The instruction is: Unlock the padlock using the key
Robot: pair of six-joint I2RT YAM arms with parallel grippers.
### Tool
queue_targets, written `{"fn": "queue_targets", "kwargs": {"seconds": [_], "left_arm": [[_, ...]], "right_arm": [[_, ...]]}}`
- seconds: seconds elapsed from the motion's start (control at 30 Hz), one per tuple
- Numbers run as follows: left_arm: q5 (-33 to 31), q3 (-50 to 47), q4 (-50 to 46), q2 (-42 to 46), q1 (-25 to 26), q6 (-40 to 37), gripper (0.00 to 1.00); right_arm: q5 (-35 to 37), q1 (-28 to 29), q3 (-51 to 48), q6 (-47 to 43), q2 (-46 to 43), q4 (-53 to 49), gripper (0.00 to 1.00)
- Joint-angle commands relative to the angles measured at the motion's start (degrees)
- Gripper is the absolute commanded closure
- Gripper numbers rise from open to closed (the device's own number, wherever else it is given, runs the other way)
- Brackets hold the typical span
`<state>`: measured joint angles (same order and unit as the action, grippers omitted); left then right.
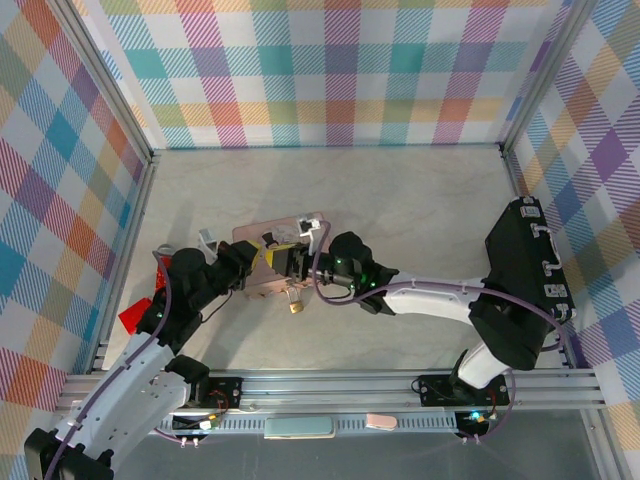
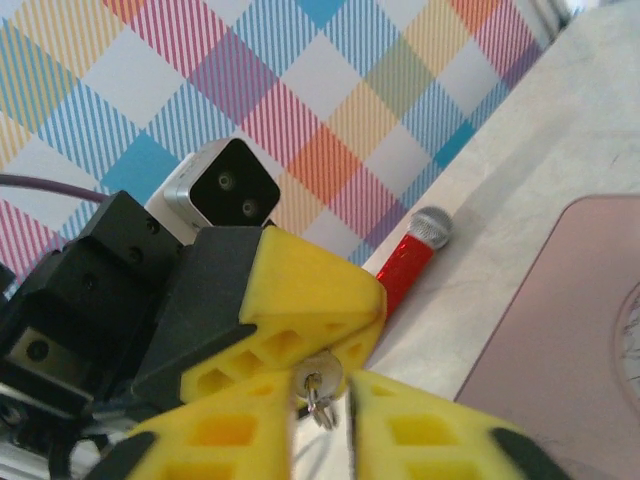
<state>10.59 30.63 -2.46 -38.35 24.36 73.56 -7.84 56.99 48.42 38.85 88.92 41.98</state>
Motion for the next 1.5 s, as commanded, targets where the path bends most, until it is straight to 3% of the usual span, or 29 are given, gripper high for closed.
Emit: {"fn": "queue_targets", "kwargs": {"seconds": [0.0, 0.13, 0.3, 0.4, 0.73, 1.47], "left_arm": [[-1.05, 3.57, -4.63, -0.84, 0.51, -2.95, 0.97], [-0.66, 5.10, -6.43, -2.40, 0.51, -3.77, 0.99], [-0.73, 7.53, -10.76, -4.07, 0.51, -5.91, 1.00], [-1.83, 9.15, -15.38, -4.41, 0.60, -8.01, 0.99], [-1.67, 9.85, -18.76, -3.57, 0.60, -9.18, 1.00], [-0.67, 9.23, -21.24, -3.12, 0.95, -9.27, 1.00]], "right_arm": [[3.11, 0.54, -3.43, -10.81, -2.46, 6.32, 0.72], [6.70, 4.31, -4.29, -30.46, -4.00, 3.98, 0.61], [14.25, 13.26, -1.99, -58.68, -2.42, -1.36, 0.54], [20.39, 15.48, -0.78, -67.06, 0.65, -0.93, 0.54], [27.17, 15.67, -1.99, -71.19, 3.88, 8.64, 0.62], [34.86, 15.68, -1.14, -70.55, 8.46, 14.95, 0.75]]}}
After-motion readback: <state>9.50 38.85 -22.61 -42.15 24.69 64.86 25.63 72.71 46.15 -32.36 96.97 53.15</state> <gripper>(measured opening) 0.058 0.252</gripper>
